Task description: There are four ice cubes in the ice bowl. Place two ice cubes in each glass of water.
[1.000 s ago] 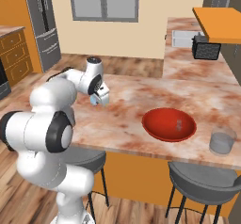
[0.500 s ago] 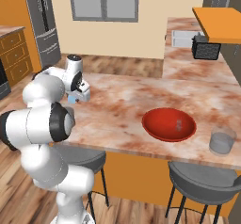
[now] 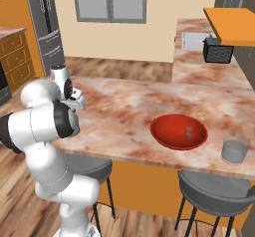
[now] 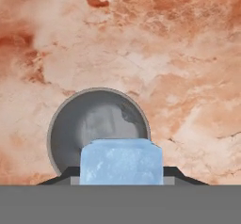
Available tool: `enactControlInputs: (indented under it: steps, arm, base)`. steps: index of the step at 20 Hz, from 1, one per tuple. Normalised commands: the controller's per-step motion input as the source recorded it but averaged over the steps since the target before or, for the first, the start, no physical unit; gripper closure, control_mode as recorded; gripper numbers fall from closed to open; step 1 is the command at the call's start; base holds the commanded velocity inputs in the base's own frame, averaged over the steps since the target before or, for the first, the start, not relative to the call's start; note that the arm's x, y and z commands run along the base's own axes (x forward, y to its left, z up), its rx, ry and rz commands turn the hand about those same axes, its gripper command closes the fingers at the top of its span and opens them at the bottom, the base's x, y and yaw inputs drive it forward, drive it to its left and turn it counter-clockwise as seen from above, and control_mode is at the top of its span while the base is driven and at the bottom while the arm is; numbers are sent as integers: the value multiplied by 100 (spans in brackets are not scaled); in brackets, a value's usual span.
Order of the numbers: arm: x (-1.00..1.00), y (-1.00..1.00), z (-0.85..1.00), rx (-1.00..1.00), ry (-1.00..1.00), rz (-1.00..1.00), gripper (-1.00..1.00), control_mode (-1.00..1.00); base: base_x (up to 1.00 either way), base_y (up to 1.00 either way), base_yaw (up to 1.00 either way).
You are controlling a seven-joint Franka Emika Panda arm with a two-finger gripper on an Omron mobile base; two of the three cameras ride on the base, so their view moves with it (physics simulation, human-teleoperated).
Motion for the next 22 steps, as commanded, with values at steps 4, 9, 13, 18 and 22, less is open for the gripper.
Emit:
enactControlInputs:
  steps: [4, 9, 13, 18, 22]
  arm:
    - [0, 1, -2, -10, 0, 9, 100, -100]
    - [3, 15, -3, 0, 0, 5, 100, -100]
    - [17, 23, -12, 0, 0, 4, 100, -100]
    - [17, 2, -8, 0, 0, 3, 100, -100]
    - [0, 0, -1, 0, 0, 0, 100, -100]
  base:
    - [0, 0, 0]
    - [0, 0, 0]
    - [0, 0, 0]
    - [0, 0, 0]
    - [0, 0, 0]
